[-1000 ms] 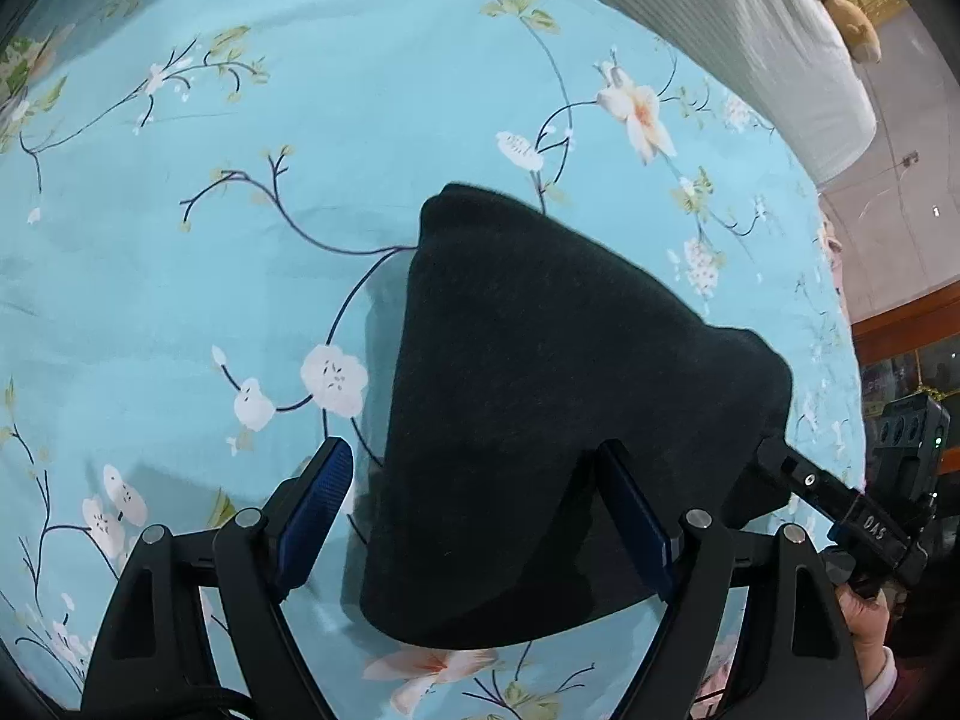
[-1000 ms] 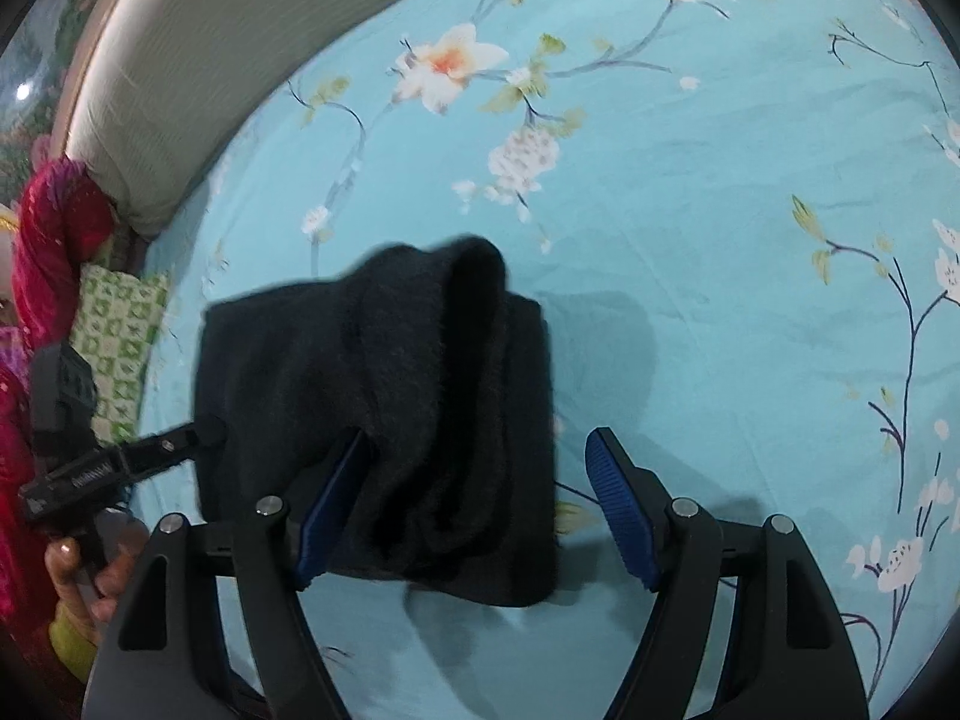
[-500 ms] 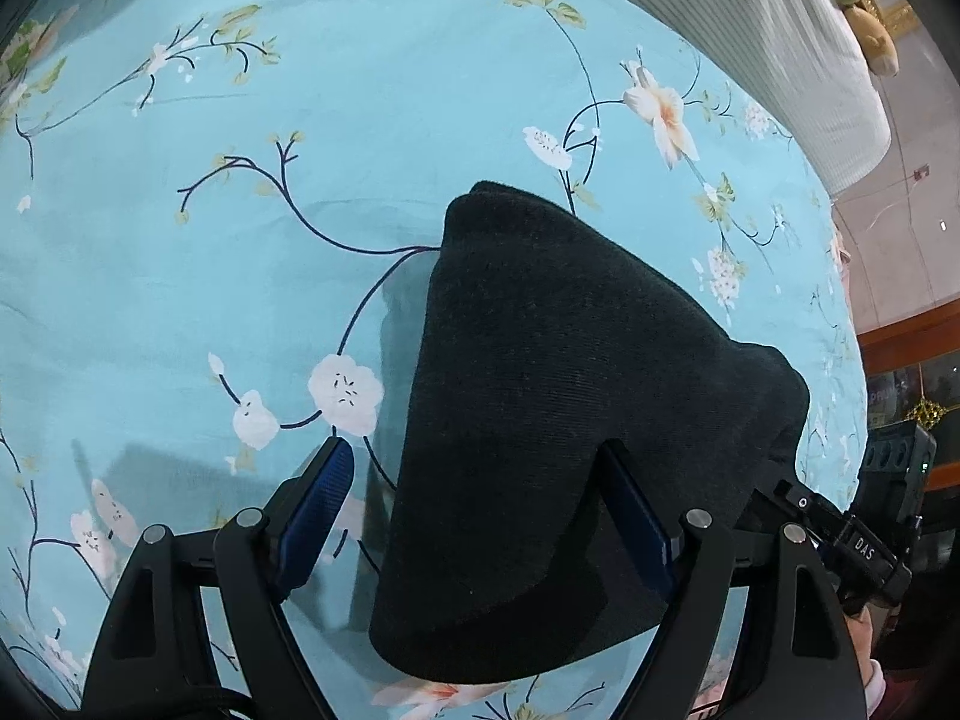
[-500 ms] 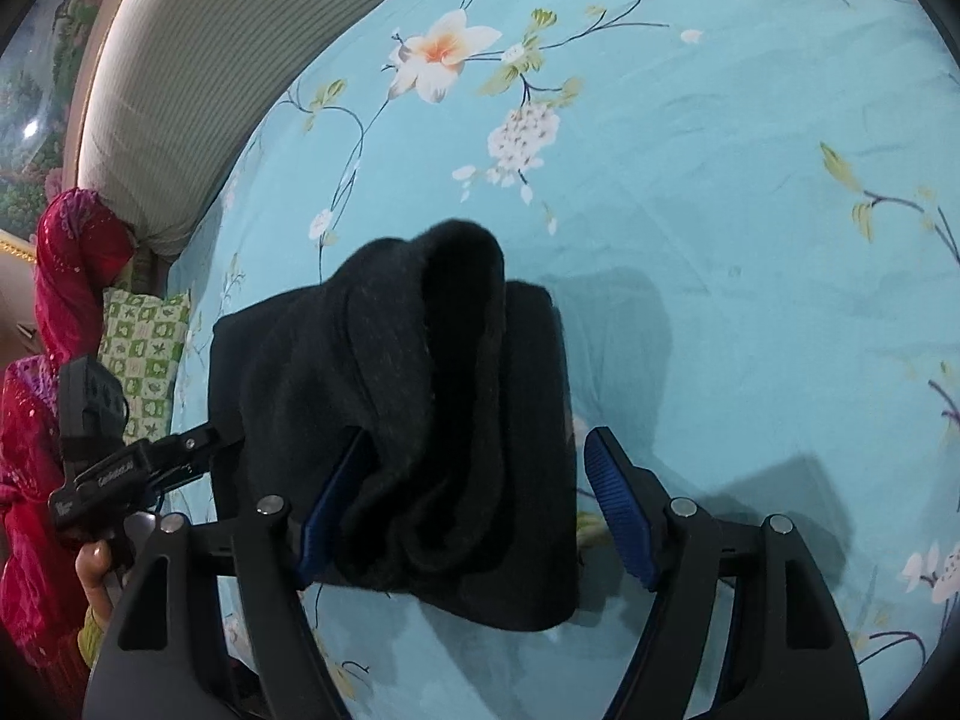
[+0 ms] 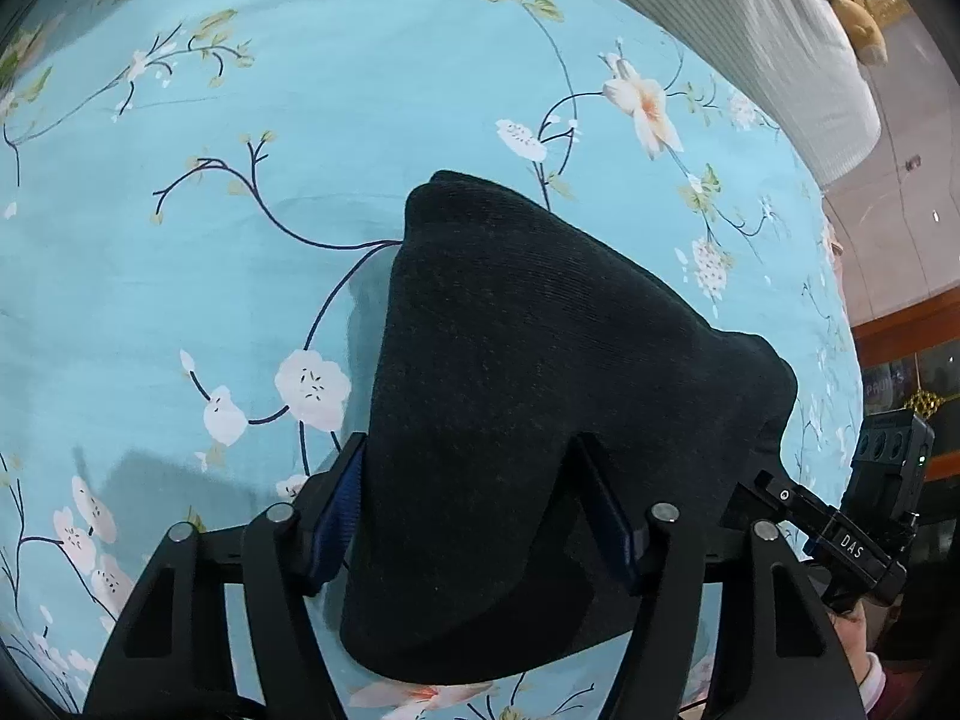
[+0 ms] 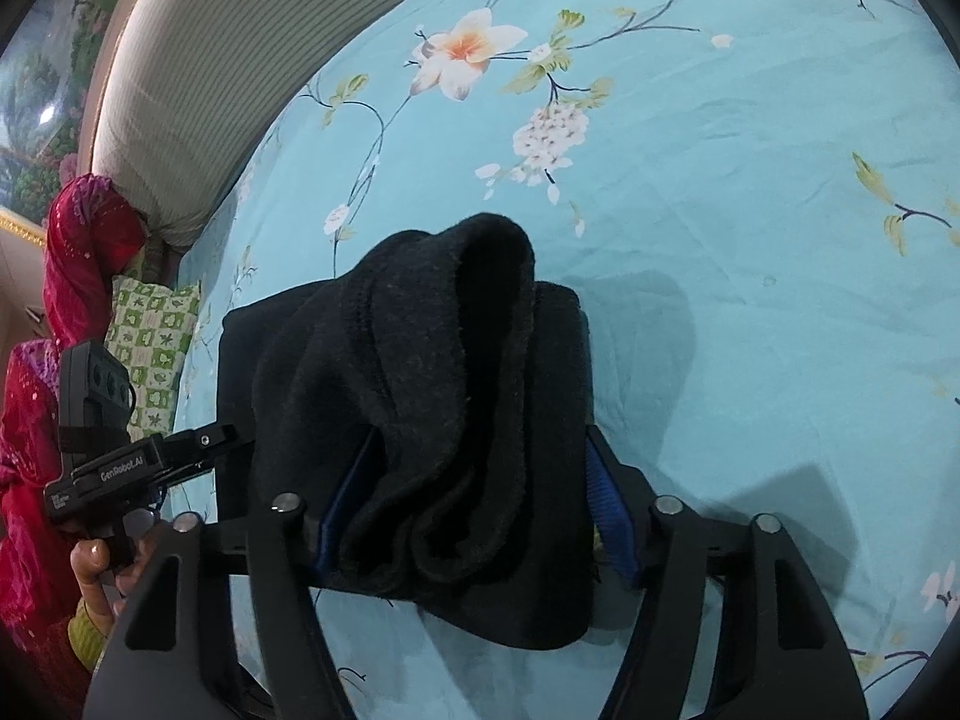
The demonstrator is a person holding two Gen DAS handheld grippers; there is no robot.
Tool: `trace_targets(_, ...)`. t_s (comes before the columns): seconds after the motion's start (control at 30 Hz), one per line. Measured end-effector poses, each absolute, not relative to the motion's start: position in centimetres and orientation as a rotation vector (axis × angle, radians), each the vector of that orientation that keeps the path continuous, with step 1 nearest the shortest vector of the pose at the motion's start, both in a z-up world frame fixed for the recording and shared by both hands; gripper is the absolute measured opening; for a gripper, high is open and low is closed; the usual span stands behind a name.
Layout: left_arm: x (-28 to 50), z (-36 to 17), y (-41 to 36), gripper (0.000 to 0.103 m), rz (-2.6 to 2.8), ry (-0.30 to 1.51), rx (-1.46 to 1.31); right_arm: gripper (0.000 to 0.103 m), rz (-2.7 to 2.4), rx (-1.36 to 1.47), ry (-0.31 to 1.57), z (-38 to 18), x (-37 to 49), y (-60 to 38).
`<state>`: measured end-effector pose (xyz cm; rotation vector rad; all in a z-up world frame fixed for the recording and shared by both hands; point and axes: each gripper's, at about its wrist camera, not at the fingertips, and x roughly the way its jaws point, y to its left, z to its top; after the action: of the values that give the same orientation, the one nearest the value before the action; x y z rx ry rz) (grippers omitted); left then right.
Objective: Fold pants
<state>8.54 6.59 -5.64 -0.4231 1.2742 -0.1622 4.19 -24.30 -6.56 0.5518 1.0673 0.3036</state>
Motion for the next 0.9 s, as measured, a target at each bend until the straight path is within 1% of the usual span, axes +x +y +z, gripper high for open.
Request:
trace_targets(0.17,8.1,-5.2,6.4,0.055,-0.171,1.254,-0.412,0.057,0.318,0.539,1.054,-6.3,4.0,-24.2)
trace_targets(0.33,7.7,-4.5,6.6,0.044,-0.182,1.236,-0.426,0.052,0.334,0.525,1.042,-5.6,3.7,-24.0)
trace_targets(0.4,7.5,-4.3,6.8,0.038,-0.187,1.229,-0.430,0.051,0.340,0.511,1.037,-5.2,3.6,-23.8)
trace_targets(0.5,7.2,-3.7,6.9,0.034,-0.189,1.217,-0.428,0.048,0.356,0.482,1.022,-4.4,3.5,-23.4)
trace_targets(0.7,6.6,-2.0,7.2,0.031,-0.199,1.182,-0.437,0.046,0.377,0.471,0.996,-3.0,3.6,-23.1)
trace_targets(0.9,5.8,-0.3,7.9,0.030,-0.198,1.146,-0.444,0.045,0.398,0.477,0.982,-2.0,4.1,-22.6)
